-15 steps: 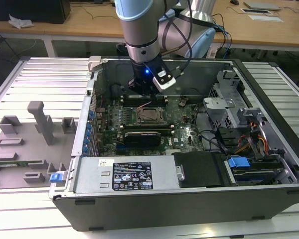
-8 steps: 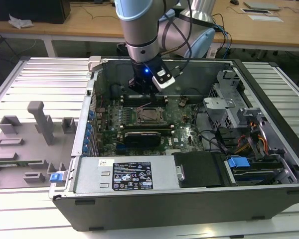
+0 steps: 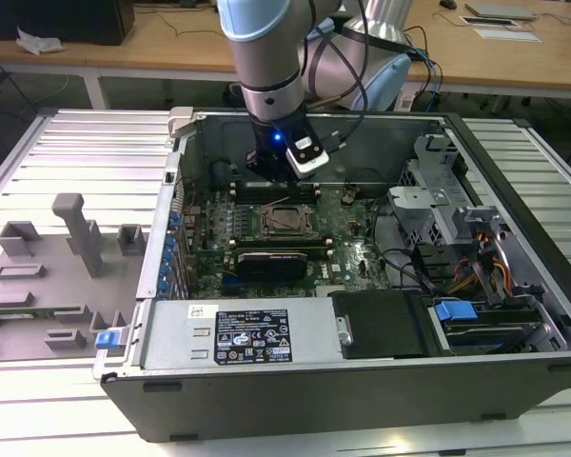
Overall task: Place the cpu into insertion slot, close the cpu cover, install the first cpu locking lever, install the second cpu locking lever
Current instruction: 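Install the first cpu locking lever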
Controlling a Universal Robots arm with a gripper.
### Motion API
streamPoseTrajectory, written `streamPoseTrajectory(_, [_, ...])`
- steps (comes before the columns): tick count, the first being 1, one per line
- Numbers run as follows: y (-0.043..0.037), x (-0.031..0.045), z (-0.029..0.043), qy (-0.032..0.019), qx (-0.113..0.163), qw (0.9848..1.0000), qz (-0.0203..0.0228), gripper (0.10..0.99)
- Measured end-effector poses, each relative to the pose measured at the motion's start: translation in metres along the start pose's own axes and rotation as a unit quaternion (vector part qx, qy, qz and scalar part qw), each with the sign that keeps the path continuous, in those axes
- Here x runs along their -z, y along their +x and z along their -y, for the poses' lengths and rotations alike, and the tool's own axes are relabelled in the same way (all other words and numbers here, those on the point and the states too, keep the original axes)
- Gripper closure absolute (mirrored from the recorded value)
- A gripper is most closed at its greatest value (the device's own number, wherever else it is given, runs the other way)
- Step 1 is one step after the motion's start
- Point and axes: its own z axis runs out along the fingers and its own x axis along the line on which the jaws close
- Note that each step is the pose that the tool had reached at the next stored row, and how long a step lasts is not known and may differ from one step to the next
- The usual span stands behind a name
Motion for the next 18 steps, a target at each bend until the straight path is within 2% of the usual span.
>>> streamPoseTrajectory(8, [0.0038, -0.0013, -0.0024, 0.005, -0.023, 0.9997, 0.0035, 0.98])
streamPoseTrajectory(12, [0.0042, -0.0025, -0.0023, 0.0121, -0.055, 0.9984, 0.008, 0.98])
streamPoseTrajectory(18, [0.0053, -0.0039, -0.0079, 0.0135, -0.061, 0.998, 0.009, 0.98])
